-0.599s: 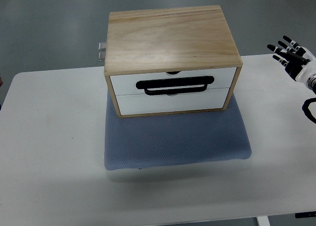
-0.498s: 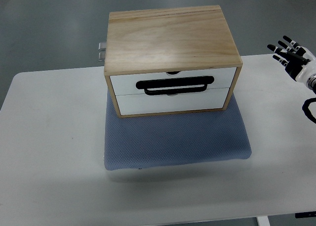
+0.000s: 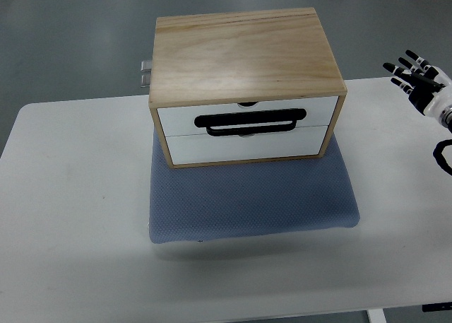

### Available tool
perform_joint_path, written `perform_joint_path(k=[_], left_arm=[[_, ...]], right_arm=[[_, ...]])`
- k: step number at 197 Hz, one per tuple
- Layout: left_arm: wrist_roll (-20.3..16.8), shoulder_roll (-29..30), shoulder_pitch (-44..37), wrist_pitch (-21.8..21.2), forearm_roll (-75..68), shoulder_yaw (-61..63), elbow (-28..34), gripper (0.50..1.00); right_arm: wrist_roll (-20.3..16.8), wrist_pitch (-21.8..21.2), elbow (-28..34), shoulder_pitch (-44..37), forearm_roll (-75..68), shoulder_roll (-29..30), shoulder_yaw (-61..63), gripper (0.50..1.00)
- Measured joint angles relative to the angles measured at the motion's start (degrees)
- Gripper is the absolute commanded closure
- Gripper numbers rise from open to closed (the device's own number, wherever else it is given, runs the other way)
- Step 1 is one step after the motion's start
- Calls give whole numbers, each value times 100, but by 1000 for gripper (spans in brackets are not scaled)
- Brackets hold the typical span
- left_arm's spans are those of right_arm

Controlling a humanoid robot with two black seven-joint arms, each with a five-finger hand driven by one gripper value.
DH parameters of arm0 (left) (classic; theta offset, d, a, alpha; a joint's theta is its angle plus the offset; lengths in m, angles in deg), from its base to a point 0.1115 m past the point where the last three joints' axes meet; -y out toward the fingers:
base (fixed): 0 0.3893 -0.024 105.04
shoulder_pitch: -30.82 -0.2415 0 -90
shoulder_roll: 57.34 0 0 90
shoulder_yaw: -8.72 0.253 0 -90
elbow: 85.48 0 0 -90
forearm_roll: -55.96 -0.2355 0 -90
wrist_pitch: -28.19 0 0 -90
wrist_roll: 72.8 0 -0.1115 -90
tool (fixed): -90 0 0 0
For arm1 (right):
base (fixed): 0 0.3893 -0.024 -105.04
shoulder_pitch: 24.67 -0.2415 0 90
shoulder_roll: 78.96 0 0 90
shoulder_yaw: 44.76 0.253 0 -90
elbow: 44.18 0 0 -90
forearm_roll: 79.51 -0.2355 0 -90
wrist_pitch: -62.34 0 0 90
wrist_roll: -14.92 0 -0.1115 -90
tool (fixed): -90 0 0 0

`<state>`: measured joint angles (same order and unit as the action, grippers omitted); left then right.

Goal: Open wood drawer with right hand

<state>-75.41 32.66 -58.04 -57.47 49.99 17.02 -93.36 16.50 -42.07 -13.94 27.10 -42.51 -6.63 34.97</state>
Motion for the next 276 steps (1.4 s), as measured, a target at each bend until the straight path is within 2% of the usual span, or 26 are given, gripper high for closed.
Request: perform_joint_path(k=[276], left_arm=[[-2, 0, 0, -12, 1, -4, -3, 500]], right_arm=[[0, -9, 197, -54, 0, -147, 3, 546]])
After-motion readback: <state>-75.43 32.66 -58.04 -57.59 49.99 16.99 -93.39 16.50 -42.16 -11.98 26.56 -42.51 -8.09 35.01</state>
